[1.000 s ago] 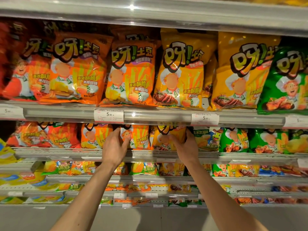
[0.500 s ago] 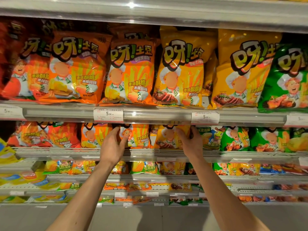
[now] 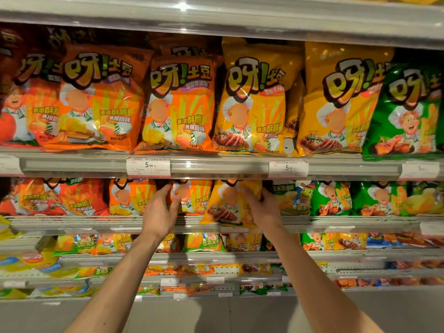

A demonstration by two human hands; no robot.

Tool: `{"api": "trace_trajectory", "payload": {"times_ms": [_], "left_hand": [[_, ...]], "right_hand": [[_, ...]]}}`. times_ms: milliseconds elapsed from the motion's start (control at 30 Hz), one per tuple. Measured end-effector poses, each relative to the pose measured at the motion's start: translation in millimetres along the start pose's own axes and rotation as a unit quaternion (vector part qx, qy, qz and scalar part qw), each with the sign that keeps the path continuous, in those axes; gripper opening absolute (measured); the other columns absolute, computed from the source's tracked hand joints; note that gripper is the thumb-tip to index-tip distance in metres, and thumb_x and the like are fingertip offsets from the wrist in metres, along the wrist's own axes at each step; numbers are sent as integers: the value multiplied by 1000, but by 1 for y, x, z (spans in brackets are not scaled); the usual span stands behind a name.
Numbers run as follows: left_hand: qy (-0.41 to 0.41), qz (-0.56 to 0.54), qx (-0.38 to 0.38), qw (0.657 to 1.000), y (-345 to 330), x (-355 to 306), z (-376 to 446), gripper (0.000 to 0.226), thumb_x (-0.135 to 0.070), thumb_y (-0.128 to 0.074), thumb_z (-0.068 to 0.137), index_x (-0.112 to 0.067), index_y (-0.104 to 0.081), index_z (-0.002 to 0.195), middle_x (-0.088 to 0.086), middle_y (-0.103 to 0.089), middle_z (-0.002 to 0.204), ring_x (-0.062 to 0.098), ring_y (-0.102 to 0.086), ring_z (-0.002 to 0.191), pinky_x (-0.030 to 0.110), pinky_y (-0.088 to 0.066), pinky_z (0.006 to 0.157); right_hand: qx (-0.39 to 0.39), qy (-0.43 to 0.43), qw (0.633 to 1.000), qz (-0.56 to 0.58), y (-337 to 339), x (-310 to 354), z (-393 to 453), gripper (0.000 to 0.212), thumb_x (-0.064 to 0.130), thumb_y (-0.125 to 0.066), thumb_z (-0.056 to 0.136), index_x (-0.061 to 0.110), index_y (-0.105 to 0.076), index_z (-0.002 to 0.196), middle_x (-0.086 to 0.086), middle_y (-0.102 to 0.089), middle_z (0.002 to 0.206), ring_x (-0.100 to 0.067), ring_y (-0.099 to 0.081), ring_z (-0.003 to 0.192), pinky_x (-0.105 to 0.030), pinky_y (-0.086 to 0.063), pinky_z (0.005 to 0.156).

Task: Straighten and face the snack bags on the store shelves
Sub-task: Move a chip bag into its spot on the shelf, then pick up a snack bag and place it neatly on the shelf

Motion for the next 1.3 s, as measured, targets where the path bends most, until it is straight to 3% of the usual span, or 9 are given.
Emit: {"api": "trace_trajectory", "payload": {"times_ms": [167,333,467,600,767,933,1067,1200,1300], "left_hand": [[4,-48,15,999,0,2,-5,66,-46,-55,102,-10,-40,155,11,-50,154,30,-46,142,49,-41,115],[3,-97,21,995,5,7,-13,61,-52,-57,99,-24,-44,152,5,-49,153,27,-46,141,51,-41,114],[-6,-137,12,991,9,12,-27,52,-42,-64,99,-24,-51,146,3,-55,141,24,-53,130,50,-46,110],[11,-193,4,981,4,8,-50,45,-34,-69,96,-26,-57,139,-5,-60,131,4,-60,113,28,-51,97],[34,-261,26,965,-20,-16,-83,36,-27,-72,95,-34,-60,128,-14,-68,121,-16,-61,105,-1,-43,81],[48,-293,29,954,-49,-53,-118,32,-22,-72,95,-27,-63,125,-7,-70,118,-1,-66,109,2,-46,81],[57,-302,29,951,-81,-96,-146,33,-23,-70,96,-24,-63,127,-10,-70,117,-7,-65,104,0,-45,80],[61,-308,14,949,-122,-151,-171,31,-22,-69,96,-22,-63,127,-9,-71,112,-11,-65,99,4,-49,83],[57,-303,10,951,-154,-195,-185,30,-20,-69,96,-22,-65,126,-12,-71,110,-12,-65,98,2,-47,82]], "right_hand": [[18,11,1000,19,-1,-5,-17,43,48,-66,94,17,-61,124,4,-70,108,-12,-67,101,-25,-52,82],[53,-2,998,29,5,-8,-40,29,49,-72,90,46,-56,115,14,-70,111,-7,-67,102,-33,-55,88],[24,-16,999,22,19,-17,-63,26,42,-75,89,47,-61,111,16,-74,107,-9,-70,100,-33,-57,86],[2,-14,1000,18,43,-30,-89,28,38,-74,91,36,-67,118,16,-77,102,-4,-74,95,-30,-61,82],[-33,-28,999,28,86,-47,-108,29,33,-77,89,32,-68,116,13,-77,100,-2,-72,91,-28,-59,79],[-68,-30,997,33,145,-67,-118,27,36,-78,87,37,-66,112,15,-76,96,-6,-73,90,-21,-57,71],[-79,-41,996,28,203,-84,-114,39,43,-78,83,41,-62,118,12,-73,109,-9,-69,100,-35,-56,84],[-69,-34,996,36,270,-97,-104,45,58,-75,70,45,-62,111,26,-74,97,7,-69,88,-20,-50,70],[-64,-33,997,37,322,-111,-96,50,57,-77,70,38,-65,115,25,-74,96,7,-69,85,-11,-51,60]]}}
Point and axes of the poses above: each hand's wrist, its own z-axis towards the middle knuckle, its own y-axis out of the back of the hand, x = y × z, the point moved 4 cm from there along z, towards the middle knuckle
